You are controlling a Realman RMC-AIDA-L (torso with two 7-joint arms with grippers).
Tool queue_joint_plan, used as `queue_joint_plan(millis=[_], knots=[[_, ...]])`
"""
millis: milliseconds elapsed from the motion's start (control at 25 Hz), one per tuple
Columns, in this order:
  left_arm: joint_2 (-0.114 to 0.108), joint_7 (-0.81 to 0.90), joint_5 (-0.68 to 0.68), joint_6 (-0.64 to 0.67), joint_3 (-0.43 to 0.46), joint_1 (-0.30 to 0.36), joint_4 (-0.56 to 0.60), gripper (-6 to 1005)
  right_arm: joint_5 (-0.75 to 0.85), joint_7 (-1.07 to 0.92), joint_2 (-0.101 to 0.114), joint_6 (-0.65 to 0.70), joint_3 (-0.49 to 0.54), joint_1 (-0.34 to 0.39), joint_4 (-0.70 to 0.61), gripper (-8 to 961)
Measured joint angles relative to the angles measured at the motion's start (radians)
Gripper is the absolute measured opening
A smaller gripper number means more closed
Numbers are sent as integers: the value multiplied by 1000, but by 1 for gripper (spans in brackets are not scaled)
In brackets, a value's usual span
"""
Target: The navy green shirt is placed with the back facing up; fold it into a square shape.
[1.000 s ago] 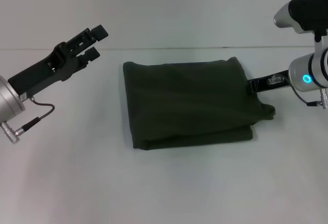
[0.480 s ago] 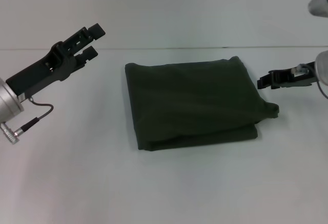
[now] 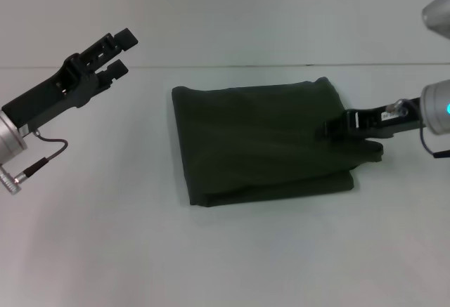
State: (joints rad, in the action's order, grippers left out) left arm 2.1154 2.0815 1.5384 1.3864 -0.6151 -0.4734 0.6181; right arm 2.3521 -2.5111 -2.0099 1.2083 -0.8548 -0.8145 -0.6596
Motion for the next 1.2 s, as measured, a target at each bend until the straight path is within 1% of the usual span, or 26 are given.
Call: queue_joint_plan(millis=[120,280,400,600,680,800,880,920,1000,1120,1200], knots=[[0,0,0,0,1,-3,0,956,61,-22,1,-36,-1,-30,63,399],[-2,0,0,-3,6,0,0,956,124,-73,4,-75,1,-30,64,397],[-2,0,0,-6,9,3,0,956,128,-99,12,-81,5,-11,26,395],[-3,0,-1,-3,15,3,0,956,174,-172,17,-63,14,47,-110,393],[-3,0,-3,-1,18,2,0,955,132,-157,16,-18,36,71,-160,392],[-3,0,-3,1,19,2,0,955,9,-91,7,82,47,93,-196,353],[-3,0,-4,2,20,6,0,955,-35,-62,4,114,44,89,-172,327],[-3,0,-4,2,21,9,0,955,-43,-50,3,116,41,79,-137,327],[-3,0,-4,3,22,12,0,955,-28,-40,3,88,37,56,-69,328],[-3,1,-4,4,24,17,0,955,18,-36,15,31,28,19,46,328],[-3,3,-5,5,24,21,0,954,51,-45,23,39,30,14,73,328]])
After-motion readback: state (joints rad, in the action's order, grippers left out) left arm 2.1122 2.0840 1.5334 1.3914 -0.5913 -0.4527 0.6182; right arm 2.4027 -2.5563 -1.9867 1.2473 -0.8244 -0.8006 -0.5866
